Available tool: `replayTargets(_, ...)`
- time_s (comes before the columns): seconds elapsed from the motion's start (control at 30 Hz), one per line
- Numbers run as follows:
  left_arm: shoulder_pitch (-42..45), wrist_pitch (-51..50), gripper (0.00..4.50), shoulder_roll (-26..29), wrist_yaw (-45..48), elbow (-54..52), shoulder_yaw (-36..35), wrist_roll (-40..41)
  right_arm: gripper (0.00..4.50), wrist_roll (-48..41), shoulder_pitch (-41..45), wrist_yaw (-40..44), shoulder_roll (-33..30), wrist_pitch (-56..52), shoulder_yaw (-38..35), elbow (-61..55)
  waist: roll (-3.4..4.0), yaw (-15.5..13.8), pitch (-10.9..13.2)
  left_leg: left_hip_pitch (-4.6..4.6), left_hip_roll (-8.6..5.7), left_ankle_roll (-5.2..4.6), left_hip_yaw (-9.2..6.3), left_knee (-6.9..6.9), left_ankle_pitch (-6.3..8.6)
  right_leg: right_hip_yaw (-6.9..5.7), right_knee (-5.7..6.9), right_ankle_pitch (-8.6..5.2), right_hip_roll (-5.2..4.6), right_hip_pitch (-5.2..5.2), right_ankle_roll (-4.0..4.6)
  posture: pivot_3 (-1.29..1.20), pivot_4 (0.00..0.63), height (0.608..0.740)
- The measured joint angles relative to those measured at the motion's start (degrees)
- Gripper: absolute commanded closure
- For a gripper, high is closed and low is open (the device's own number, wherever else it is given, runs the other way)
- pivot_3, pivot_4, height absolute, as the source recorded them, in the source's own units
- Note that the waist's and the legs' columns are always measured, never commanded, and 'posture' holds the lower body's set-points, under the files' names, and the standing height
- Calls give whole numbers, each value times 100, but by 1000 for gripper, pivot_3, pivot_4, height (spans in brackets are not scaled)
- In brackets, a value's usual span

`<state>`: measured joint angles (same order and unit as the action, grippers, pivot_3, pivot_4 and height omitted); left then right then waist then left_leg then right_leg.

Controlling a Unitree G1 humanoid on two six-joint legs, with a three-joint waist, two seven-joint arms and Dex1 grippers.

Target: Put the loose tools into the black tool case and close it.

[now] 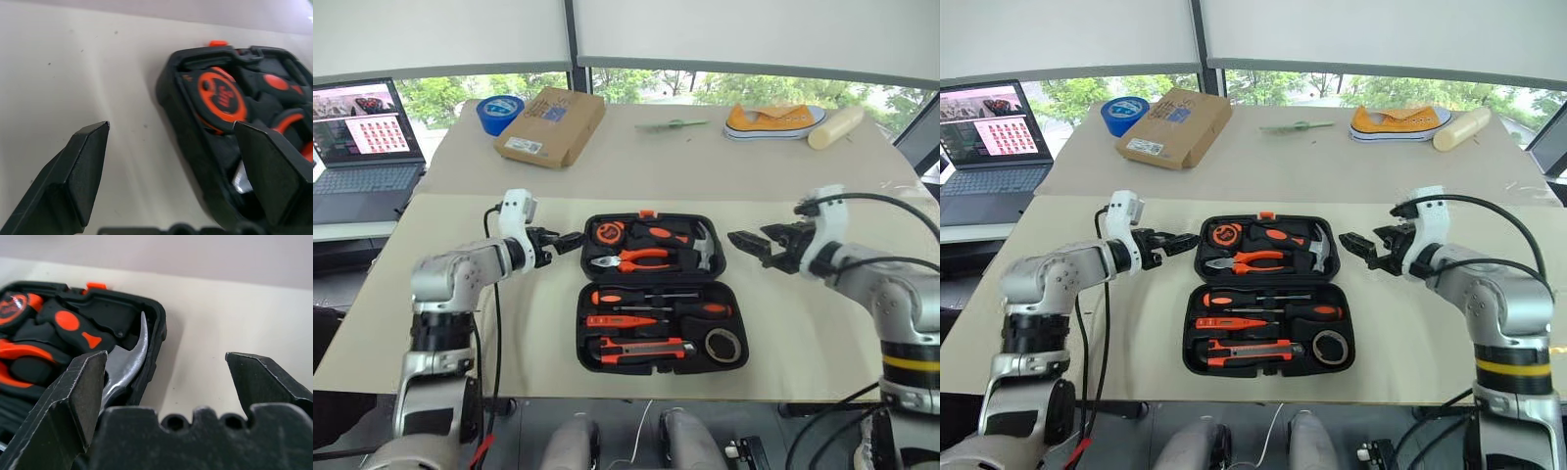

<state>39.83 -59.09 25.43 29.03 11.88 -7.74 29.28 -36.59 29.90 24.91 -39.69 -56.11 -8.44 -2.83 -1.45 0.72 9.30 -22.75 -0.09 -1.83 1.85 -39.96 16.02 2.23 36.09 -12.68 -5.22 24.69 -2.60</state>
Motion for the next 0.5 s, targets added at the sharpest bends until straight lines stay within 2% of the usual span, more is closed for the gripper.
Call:
replayTargets(0.27, 229, -117, 160, -155, 99, 217, 425, -96, 0, 565, 374, 113, 231, -1, 526, 801, 1, -13, 0, -43, -4, -3, 0, -20, 0, 0, 4, 10, -9, 33, -17, 0, 150, 735)
replayTargets(0.3, 229, -124, 673, -171, 90, 213, 423, -100, 506, 648, 431, 135, 248, 32, 544, 915, 1, -8, 0, -43, -4, -2, 1, -20, 0, 1, 4, 10, -8, 33, -17, 0, 150, 735)
replayTargets(0.37, 227, -154, 1140, -232, 76, 214, 432, -107, 951, 736, 519, 149, 269, 66, 550, 1001, 1, -8, -1, -43, -4, -2, 1, -21, 0, 1, 5, 10, -8, 34, -17, 0, 150, 735)
replayTargets(0.43, 226, -214, 2046, -315, 80, 204, 434, -91, 1767, 849, 575, 210, 324, 85, 560, 1023, 1, -9, -1, -44, -4, -2, 0, -22, 0, 0, 6, 10, -8, 34, -17, 0, 150, 735)
replayTargets(0.5, 226, -238, 2665, -332, 87, 141, 421, -81, 2329, 895, 579, 260, 344, 94, 568, 1029, 1, -8, -1, -44, -4, -2, 0, -23, 0, 0, 7, 10, -8, 34, -17, 0, 150, 735)
